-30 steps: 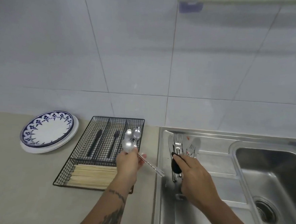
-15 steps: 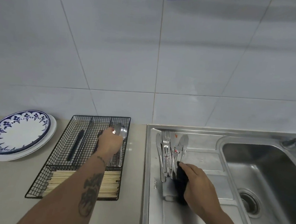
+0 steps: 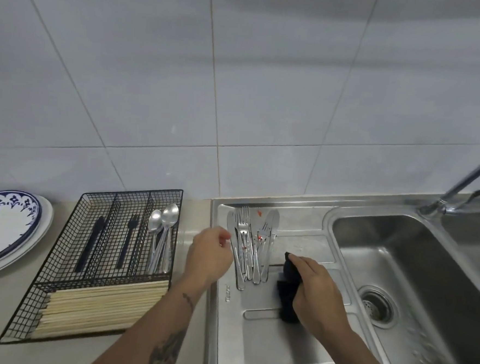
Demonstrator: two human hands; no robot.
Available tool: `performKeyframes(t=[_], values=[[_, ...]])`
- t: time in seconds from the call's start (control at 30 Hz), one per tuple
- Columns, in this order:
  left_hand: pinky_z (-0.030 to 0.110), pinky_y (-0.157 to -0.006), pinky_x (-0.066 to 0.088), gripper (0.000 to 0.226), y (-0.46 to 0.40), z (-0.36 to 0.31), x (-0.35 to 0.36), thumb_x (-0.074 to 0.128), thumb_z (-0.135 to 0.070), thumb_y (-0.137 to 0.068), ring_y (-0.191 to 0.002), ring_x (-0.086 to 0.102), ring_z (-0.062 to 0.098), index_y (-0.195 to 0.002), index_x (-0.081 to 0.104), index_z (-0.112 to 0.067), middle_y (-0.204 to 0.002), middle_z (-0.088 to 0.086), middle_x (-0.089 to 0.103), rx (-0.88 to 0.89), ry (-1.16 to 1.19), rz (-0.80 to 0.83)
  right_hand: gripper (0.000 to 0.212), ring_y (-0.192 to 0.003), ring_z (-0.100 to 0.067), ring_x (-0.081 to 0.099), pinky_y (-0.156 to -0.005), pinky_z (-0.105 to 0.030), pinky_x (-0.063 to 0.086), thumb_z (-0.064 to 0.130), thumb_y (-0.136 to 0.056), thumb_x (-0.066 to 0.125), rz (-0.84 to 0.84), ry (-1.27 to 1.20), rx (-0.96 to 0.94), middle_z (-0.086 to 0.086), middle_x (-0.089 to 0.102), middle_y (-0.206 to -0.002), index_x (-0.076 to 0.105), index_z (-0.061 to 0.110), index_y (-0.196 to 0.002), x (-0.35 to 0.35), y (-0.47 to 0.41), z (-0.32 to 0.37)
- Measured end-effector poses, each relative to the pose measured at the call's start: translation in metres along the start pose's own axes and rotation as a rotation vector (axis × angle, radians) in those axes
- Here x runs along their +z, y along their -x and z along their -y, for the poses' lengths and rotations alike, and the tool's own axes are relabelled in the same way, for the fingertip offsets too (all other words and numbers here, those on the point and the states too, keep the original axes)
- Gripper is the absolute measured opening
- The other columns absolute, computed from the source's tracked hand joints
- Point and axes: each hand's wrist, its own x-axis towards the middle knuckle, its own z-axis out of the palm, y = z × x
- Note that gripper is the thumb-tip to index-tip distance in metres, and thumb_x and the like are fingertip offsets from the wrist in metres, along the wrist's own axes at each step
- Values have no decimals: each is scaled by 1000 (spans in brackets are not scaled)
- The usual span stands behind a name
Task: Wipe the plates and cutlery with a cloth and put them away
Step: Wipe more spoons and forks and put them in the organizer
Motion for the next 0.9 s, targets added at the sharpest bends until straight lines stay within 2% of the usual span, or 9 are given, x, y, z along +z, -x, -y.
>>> performKeyframes(t=[0.13, 0.27, 0.37, 0.47, 0.53, 0.63, 0.77, 0.83, 0.9], values=[[25, -83, 52, 18, -3, -11, 28, 61, -19, -95, -92, 63, 10, -110, 70, -21, -107, -5, 69, -34, -12, 0, 65, -117, -19, 51, -94, -35, 49, -2, -78, 48, -8, -31, 28, 6, 56, -132, 52, 21, -138, 0, 3, -11], [31, -81, 55, 18, -18, -17, 37, 60, -26, -93, -90, 64, 15, -107, 70, -22, -105, -4, 67, -57, -123, -33, 65, -116, -19, 51, -91, -37, 49, -2, -77, 47, -7, -63, 49, 8, 56, -132, 51, 22, -138, 2, 2, -19], [35, -81, 58, 20, -31, -20, 44, 57, -23, -90, -89, 64, 17, -106, 69, -22, -104, -2, 67, -52, -181, -52, 64, -116, -20, 51, -92, -37, 49, 1, -78, 45, -6, -92, 52, 6, 56, -131, 52, 21, -138, 5, -2, -23], [31, -75, 51, 20, -45, -28, 46, 55, -18, -91, -89, 61, 19, -106, 70, -16, -102, 1, 67, -78, -229, -72, 63, -116, -19, 51, -93, -37, 49, 4, -77, 42, -13, -118, 54, 7, 56, -131, 53, 21, -137, 7, -6, -27], [30, -70, 48, 15, -53, -31, 48, 57, -20, -93, -84, 60, 17, -100, 69, -14, -95, 0, 67, -132, -236, -80, 63, -117, -19, 51, -94, -36, 49, 0, -78, 44, -18, -125, 57, 7, 56, -131, 53, 21, -137, 9, -8, -30], [31, -72, 55, 16, -62, -34, 53, 58, -28, -92, -77, 63, 18, -88, 67, -16, -84, -1, 66, -210, -240, -78, 64, -117, -18, 51, -95, -35, 48, -2, -78, 44, -21, -130, 60, 7, 56, -131, 53, 22, -137, 10, -11, -31], [35, -72, 60, 12, -72, -36, 58, 61, -24, -85, -69, 66, 19, -77, 64, -16, -76, 3, 69, -289, -194, -32, 64, -118, -16, 49, -98, -29, 45, -3, -80, 45, -11, -131, 66, 8, 55, -131, 52, 23, -138, 10, -13, -31], [30, -63, 58, 10, -74, -42, 55, 60, -20, -81, -60, 60, 18, -75, 60, -11, -73, 5, 68, -324, -130, -9, 63, -118, -15, 49, -99, -28, 44, -4, -80, 45, -16, -144, 72, 9, 55, -131, 52, 22, -138, 9, -13, -31], [23, -48, 45, 5, -74, -50, 48, 55, -16, -81, -53, 51, 13, -82, 56, -11, -66, 1, 59, -351, -52, 15, 63, -118, -15, 49, -100, -27, 43, -5, -80, 45, -21, -154, 79, 9, 56, -131, 52, 21, -137, 8, -12, -32]])
